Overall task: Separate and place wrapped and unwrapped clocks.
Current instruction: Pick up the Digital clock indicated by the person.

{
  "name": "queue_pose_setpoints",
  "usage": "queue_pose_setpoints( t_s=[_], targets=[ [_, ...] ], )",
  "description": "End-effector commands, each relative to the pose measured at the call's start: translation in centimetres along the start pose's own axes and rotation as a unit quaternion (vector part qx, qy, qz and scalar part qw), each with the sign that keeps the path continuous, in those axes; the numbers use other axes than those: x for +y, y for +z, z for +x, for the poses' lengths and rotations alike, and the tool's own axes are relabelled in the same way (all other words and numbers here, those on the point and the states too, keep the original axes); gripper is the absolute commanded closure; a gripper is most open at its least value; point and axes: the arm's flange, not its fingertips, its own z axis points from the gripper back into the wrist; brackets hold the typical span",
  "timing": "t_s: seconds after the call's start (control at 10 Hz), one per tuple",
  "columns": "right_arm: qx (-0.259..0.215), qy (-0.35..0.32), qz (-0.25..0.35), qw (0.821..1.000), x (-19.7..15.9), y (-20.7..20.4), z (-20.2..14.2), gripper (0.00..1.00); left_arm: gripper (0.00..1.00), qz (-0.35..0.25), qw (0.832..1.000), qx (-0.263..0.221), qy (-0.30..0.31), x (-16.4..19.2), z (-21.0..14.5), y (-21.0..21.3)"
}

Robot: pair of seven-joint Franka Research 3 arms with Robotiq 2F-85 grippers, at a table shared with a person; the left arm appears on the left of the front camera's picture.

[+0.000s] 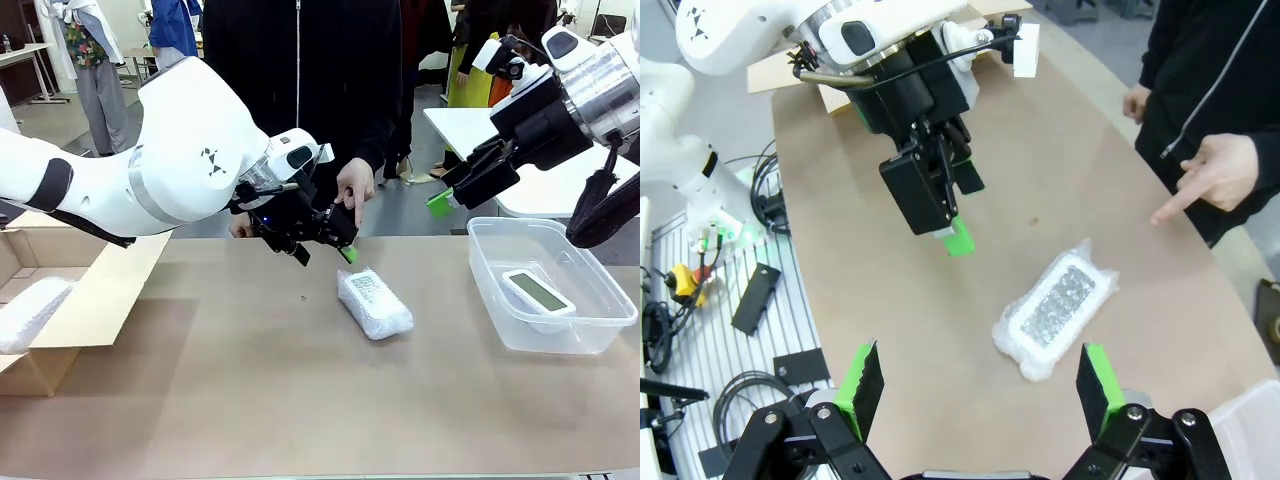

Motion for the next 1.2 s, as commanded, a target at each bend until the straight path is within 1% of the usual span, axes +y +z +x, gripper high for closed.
queue_pose_setpoints(
  t_s=[0.0, 0.2, 0.3, 0.4, 0.5, 0.6, 0.7, 0.8, 1.0, 1.1],
  targets=[
    [-0.006, -0.001, 0.007, 1.000, -0.1, -0.1, 0.0, 0.00, 0.00, -0.013, 0.998, 0.054, -0.015, -0.4, -0.3, -0.3],
    [-0.006, -0.001, 0.007, 1.000, -0.1, -0.1, 0.0, 0.00, 0.00, -0.013, 0.998, 0.054, -0.015, -0.4, -0.3, -0.3],
    [-0.006, -0.001, 0.007, 1.000, -0.1, -0.1, 0.0, 0.00, 0.00, -0.006, 0.999, 0.034, -0.003, -0.3, -0.6, -0.6],
    [-0.006, -0.001, 0.007, 1.000, -0.1, -0.1, 0.0, 0.00, 0.00, 0.008, 0.999, 0.022, 0.045, -2.5, 1.6, -2.2],
    [-0.006, -0.001, 0.007, 1.000, -0.1, -0.1, 0.0, 0.00, 0.00, 0.034, 0.995, 0.018, 0.088, -3.4, 2.6, -3.1],
    [-0.006, -0.001, 0.007, 1.000, -0.1, -0.1, 0.0, 0.00, 0.00, 0.053, 0.989, 0.026, 0.132, -4.7, 3.8, -4.6],
    [-0.006, -0.001, 0.007, 1.000, -0.1, -0.1, 0.0, 0.00, 0.00, 0.074, 0.983, 0.051, 0.158, -5.2, 4.2, -5.6],
    [-0.006, -0.001, 0.007, 1.000, -0.1, -0.1, 0.0, 0.00, 0.00, 0.094, 0.973, 0.059, 0.204, -5.8, 4.7, -6.5],
    [-0.006, -0.001, 0.007, 1.000, -0.1, -0.1, 0.0, 0.00, 0.00, 0.127, 0.948, 0.061, 0.284, -6.8, 5.8, -7.9],
    [-0.006, -0.001, 0.007, 1.000, -0.1, -0.1, 0.0, 0.00, 0.00, 0.128, 0.937, 0.057, 0.319, -7.0, 6.4, -8.9]
  ],
)
